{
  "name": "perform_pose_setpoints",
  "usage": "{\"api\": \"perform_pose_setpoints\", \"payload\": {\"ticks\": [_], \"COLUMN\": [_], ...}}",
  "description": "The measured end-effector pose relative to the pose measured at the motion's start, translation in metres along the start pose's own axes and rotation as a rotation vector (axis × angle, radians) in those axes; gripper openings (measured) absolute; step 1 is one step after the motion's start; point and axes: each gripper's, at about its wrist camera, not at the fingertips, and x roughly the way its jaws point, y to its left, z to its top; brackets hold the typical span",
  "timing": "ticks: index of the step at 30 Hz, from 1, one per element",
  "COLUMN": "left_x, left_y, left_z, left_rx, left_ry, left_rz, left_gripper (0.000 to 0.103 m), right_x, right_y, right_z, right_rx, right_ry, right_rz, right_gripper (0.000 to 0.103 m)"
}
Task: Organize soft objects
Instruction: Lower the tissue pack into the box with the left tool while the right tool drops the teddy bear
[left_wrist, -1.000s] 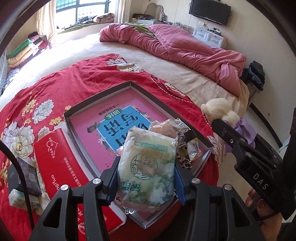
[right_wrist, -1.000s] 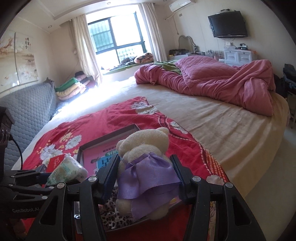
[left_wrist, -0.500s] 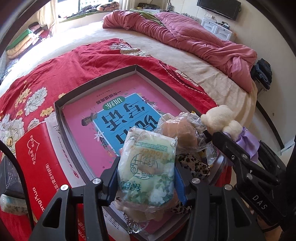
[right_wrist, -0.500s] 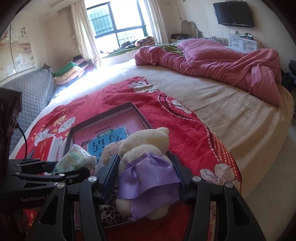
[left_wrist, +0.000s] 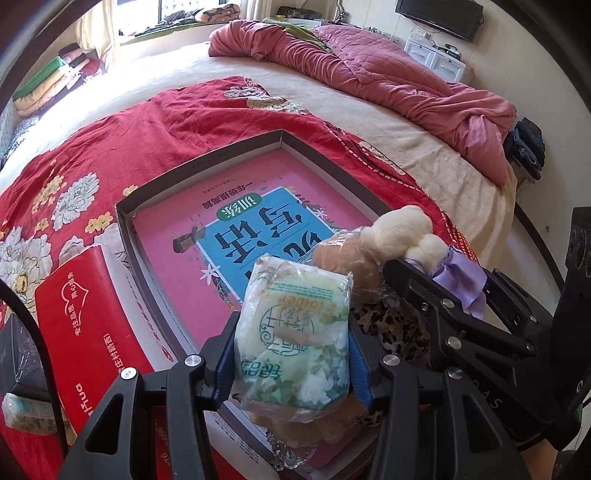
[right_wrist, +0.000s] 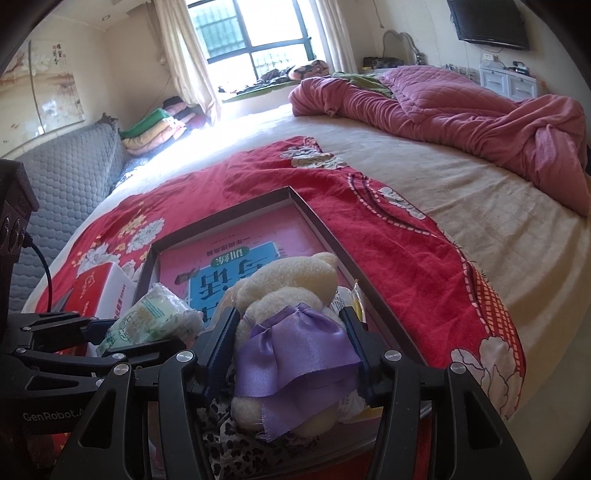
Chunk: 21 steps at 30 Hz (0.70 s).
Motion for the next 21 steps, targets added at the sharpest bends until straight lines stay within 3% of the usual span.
{"api": "perform_pose_setpoints", "payload": {"ticks": [21], "left_x": [0.001], "left_y": [0.000], "left_z": [0.000], "left_rx": [0.004], "left_ry": [0.002], "left_rz": [0.009], "left_gripper": [0.052], "right_x": [-0.004], "right_y": [-0.013], "right_z": [0.000], "right_rx": [0.063], "right_ry": [-0.027], "right_rz": [0.042], "right_gripper": [0.067]}}
